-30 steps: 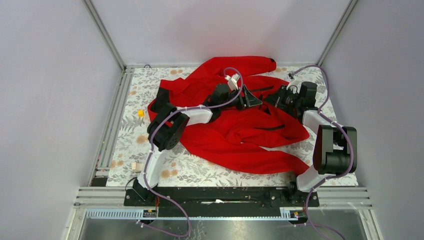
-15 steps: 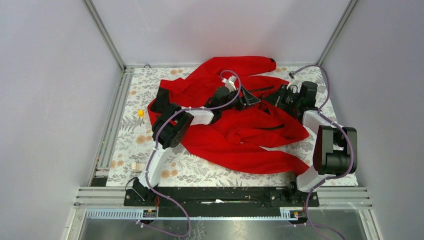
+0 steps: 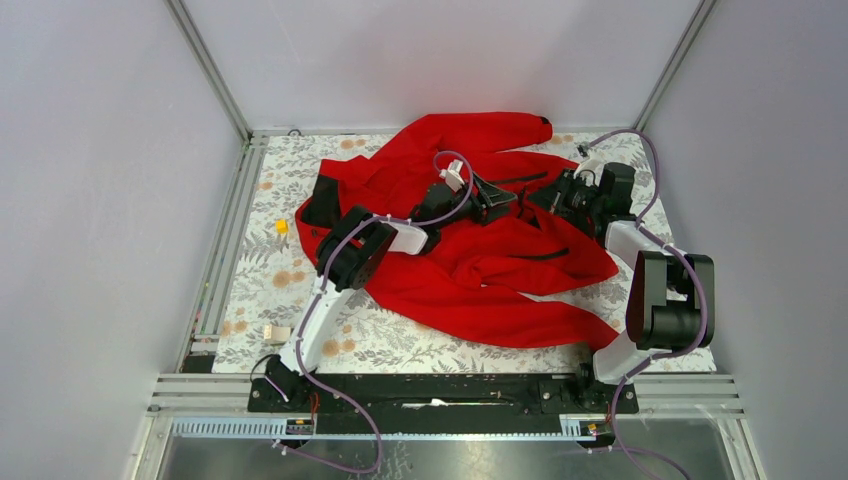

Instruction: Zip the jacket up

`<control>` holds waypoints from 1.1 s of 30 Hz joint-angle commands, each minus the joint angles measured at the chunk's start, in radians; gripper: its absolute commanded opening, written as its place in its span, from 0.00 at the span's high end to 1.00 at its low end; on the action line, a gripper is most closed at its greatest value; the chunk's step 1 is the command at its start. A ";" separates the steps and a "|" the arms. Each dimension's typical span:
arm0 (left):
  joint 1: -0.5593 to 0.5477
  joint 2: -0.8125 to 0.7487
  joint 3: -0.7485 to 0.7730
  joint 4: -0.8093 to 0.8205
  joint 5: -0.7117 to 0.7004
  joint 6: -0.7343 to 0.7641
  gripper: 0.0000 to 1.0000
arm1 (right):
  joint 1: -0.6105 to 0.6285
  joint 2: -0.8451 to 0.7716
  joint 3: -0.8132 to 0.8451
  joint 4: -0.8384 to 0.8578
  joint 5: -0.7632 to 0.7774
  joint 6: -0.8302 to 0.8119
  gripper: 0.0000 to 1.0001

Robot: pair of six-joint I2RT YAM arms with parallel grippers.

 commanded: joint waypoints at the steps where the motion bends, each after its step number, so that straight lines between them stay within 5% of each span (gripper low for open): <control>1: 0.001 0.000 0.045 0.124 0.022 -0.055 0.39 | -0.002 -0.048 0.003 0.034 -0.025 -0.004 1.00; 33: -0.006 0.062 0.101 0.233 0.038 -0.185 0.41 | -0.001 -0.045 0.011 0.015 -0.020 -0.015 1.00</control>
